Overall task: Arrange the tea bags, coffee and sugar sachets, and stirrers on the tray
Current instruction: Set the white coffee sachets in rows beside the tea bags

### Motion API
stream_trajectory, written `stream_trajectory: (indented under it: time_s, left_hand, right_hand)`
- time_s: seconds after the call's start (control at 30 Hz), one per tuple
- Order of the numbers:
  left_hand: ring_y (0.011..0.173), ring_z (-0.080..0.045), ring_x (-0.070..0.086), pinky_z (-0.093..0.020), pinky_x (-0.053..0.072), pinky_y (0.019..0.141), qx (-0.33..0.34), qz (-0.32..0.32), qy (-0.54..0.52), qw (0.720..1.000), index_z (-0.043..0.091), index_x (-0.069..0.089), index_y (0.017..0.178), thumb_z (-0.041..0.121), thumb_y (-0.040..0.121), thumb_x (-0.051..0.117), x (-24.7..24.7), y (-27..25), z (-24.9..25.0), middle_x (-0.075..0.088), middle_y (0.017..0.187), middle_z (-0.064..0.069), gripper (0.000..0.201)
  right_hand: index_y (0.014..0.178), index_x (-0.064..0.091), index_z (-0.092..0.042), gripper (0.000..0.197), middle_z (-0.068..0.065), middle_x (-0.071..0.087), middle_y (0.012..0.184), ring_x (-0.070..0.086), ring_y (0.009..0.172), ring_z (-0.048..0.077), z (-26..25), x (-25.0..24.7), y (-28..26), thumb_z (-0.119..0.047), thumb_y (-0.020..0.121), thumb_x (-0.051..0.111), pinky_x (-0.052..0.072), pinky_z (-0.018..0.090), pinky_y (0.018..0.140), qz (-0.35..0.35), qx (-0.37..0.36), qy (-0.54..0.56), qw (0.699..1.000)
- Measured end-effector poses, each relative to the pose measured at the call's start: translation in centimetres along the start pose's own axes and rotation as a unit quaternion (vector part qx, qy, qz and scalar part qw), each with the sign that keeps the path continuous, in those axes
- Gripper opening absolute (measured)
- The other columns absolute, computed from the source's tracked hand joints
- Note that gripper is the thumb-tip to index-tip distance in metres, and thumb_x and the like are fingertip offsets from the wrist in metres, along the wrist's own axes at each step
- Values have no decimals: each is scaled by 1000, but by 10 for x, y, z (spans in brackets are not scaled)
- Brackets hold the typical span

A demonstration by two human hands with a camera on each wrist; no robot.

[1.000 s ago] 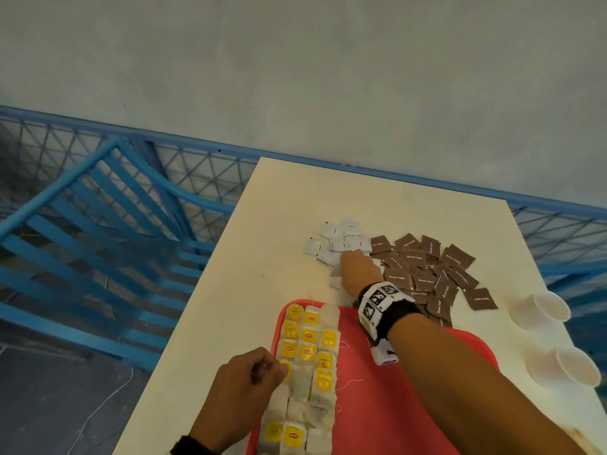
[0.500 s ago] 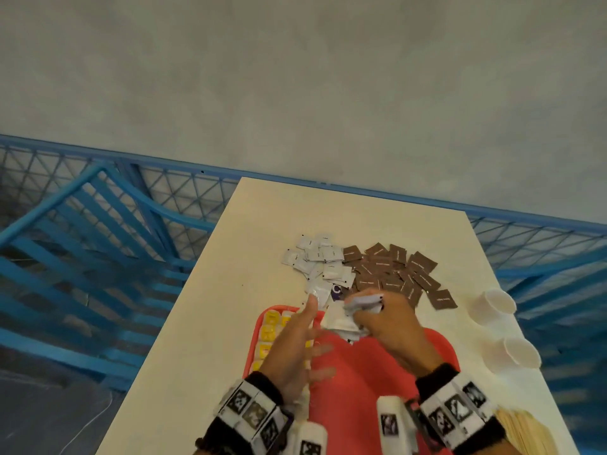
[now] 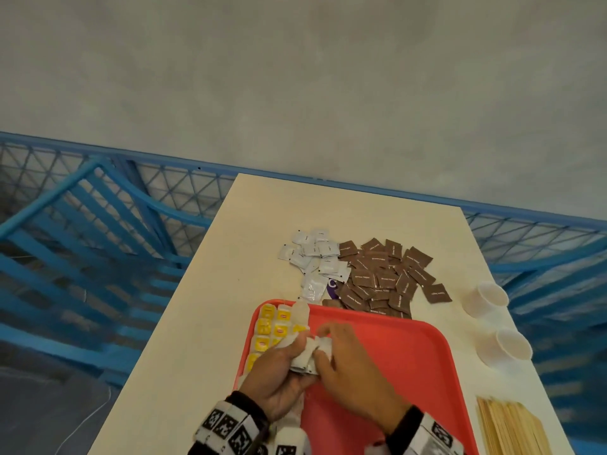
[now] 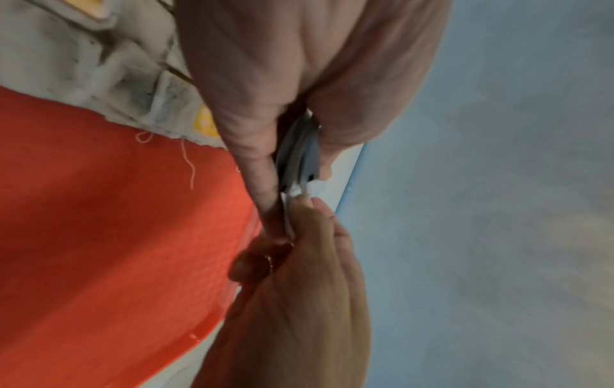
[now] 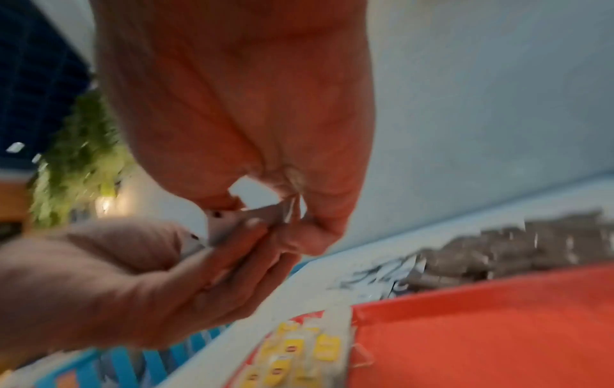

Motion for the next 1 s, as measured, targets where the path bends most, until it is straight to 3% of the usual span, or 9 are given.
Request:
stream_trajectory:
  time_s: [0.1,0.2,0.3,0.43,0.5,0.6,0.67,0.87,1.0]
  left_hand:
    - [84,-34,74,-46,63,62,31,-4,11,999,-3,57,122,10,100,49,-5,2,17,71,104,-26,27]
    - [88,-33,71,-48,62,65,84,11,58,995,6,56,122,12,99,53,-21,7,33,71,105,-18,24]
    - [98,-32,69,-48,61,71,103,-2,106,989,9,60,121,23,97,57,-29,4,39,70,115,-18,28]
    - [92,-30,72,-42,62,72,95,-28,152,983,2,61,116,23,81,73,-32,-1,38,73,104,-18,43]
    - [84,-28,73,-38,62,66,106,-7,144,984,2,63,111,19,70,77,-42,-2,44,74,92,-14,47]
    - [81,-31,71,-38,60,61,93,-2,132,987,1,61,107,16,73,76,-54,-10,49,68,93,-20,40]
    - [88,-37,70,-40,59,60,72,-27,126,989,1,59,109,13,82,71,-56,-20,50,67,100,-25,32]
    - [86,-38,71,-42,59,55,51,-54,126,989,0,56,114,17,84,68,-66,-45,51,69,107,-27,36]
    - [91,-45,70,-44,59,51,50,-44,98,993,0,54,117,16,82,66,-75,-54,55,70,103,-28,40]
  right_hand:
    - [109,62,-23,24,-14,54,80,51,68,-2,0,-15,20,-15,87,69,36,12,64,62,32,79,994]
    - [99,69,-22,20,-5,48,66,44,55,2,10,-28,42,-10,84,73,36,16,57,80,70,133,985]
    - [100,66,-16,23,5,55,67,50,59,14,6,-18,56,-6,82,77,42,30,59,-8,101,260,960]
    - [88,66,-11,21,2,63,64,56,52,17,-7,3,65,-10,76,83,48,29,51,-109,113,233,960]
    - [87,70,-11,9,1,68,64,61,56,20,-1,2,87,-11,83,78,51,29,54,-168,126,193,958]
    - [87,71,-13,3,1,71,90,67,88,23,28,-14,147,-14,85,72,52,30,73,-56,137,-31,988]
    - [105,65,-8,27,8,63,112,60,107,27,39,-13,181,-22,84,74,47,30,81,-29,137,-142,980]
    - [139,40,-2,88,17,45,143,47,130,35,70,20,223,-30,70,87,45,42,105,-111,168,-259,945]
    - [134,44,-2,83,15,56,132,57,121,31,81,20,226,-30,70,89,51,36,94,-118,205,-243,941]
Point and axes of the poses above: each hand's wrist, its own y-axis towards the middle knuckle, its own x-axis out of the palm, z = x × y, the point moved 4 cm from there along y, towards the middle knuckle
